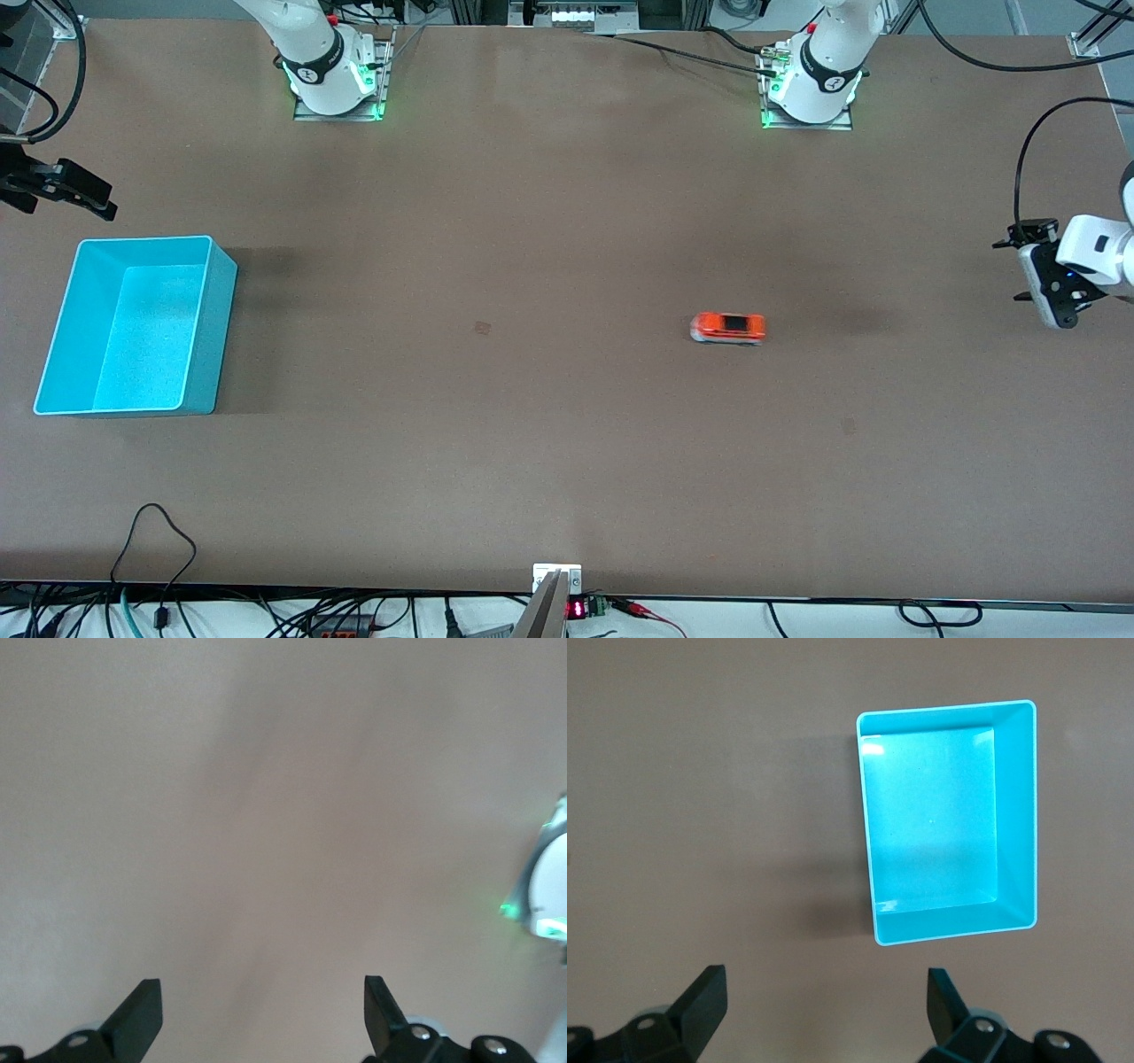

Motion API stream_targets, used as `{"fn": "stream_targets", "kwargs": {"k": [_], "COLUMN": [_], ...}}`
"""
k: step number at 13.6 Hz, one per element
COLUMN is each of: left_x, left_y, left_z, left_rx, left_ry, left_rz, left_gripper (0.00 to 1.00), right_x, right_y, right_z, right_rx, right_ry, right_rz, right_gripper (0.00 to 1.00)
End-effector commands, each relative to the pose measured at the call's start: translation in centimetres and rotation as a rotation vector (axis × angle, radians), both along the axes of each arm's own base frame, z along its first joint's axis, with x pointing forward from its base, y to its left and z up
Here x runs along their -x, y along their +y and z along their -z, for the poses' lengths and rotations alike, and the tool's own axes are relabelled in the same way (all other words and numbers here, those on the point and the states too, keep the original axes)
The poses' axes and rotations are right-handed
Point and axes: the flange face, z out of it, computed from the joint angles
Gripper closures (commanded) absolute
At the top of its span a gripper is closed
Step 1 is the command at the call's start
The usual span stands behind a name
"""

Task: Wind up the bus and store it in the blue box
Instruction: 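Open the left gripper and lift it off the car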

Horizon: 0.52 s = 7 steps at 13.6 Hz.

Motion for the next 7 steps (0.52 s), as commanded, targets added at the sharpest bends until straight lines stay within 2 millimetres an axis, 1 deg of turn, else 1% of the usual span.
{"fn": "stream_targets", "kwargs": {"k": [1,2,4,5,7], "left_x": [-0.9,-0.7,-0.1,0.2,0.4], "left_y": [-1.0,-1.5,-3.7,-4.8,-8.1], "left_z": [-4.5,-5.9,-8.8,-9.6,-12.0], "left_rx": [-0.041,-0.065,-0.124,-0.148,-0.217], "left_ry": [0.045,0.058,0.069,0.088,0.102], "left_rz": [-0.096,-0.143,-0.250,-0.306,-0.423], "left_gripper": [0.00,0.00,0.00,0.00,0.00], "right_x": [-0.2,-0.2,-0.4,-0.5,-0.5], "right_y": [-0.3,-0.4,-0.4,-0.4,-0.4], "right_z": [-0.2,0.0,0.0,0.3,0.3], "right_rx": [-0.006,-0.008,-0.008,-0.011,-0.011], "right_ry": [-0.008,-0.005,-0.008,-0.002,-0.002], "right_rz": [-0.008,-0.007,-0.007,-0.004,-0.004], "right_gripper": [0.00,0.00,0.00,0.00,0.00]}}
